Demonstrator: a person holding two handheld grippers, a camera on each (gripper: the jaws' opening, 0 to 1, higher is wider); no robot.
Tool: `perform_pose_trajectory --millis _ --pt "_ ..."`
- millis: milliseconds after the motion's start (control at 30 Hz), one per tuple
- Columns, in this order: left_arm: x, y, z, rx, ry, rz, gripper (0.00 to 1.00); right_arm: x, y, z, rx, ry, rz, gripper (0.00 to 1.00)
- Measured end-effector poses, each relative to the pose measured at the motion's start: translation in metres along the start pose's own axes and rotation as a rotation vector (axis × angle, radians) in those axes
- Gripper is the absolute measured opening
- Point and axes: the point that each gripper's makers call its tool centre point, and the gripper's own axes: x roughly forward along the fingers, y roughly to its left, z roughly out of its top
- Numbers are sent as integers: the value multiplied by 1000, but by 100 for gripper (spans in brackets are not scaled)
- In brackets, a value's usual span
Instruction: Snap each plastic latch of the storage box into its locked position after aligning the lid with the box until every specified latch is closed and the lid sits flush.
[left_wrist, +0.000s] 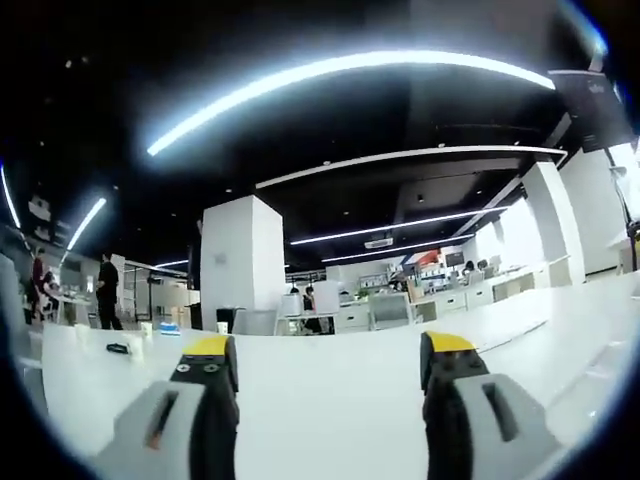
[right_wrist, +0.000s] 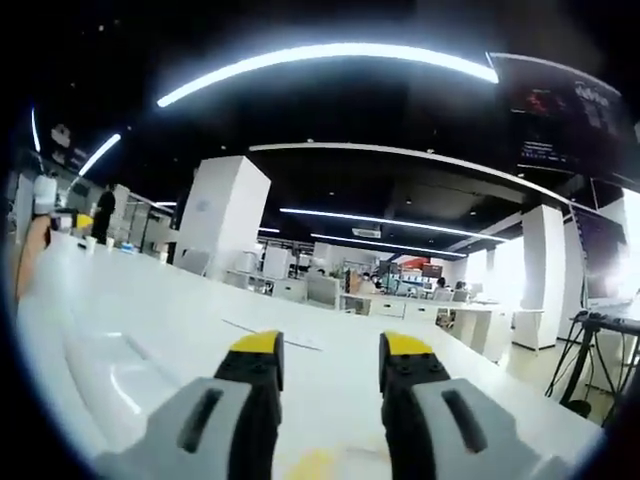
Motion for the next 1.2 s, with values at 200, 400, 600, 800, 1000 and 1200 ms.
perform_pose_trajectory --millis 200,400,600,800,1000,1200 --pt "0 -7 0 10 15 -22 75 -2 -3 3 2 -13 -10 37" --pt "-3 -8 5 -6 -2 -26 78 -3 -4 4 -9 -15 -24 37" --pt "-4 -9 8 10 -4 -27 79 -4 -6 5 -15 -19 -32 37" --pt "-4 -13 8 7 1 -41 80 -5 -9 6 -23 -20 -47 37" --pt "-3 -14 8 2 0 -46 80 -4 -6 5 -44 -11 -46 37" --pt "-2 -19 13 0 -7 -70 81 -3 -6 2 -51 2 -46 37"
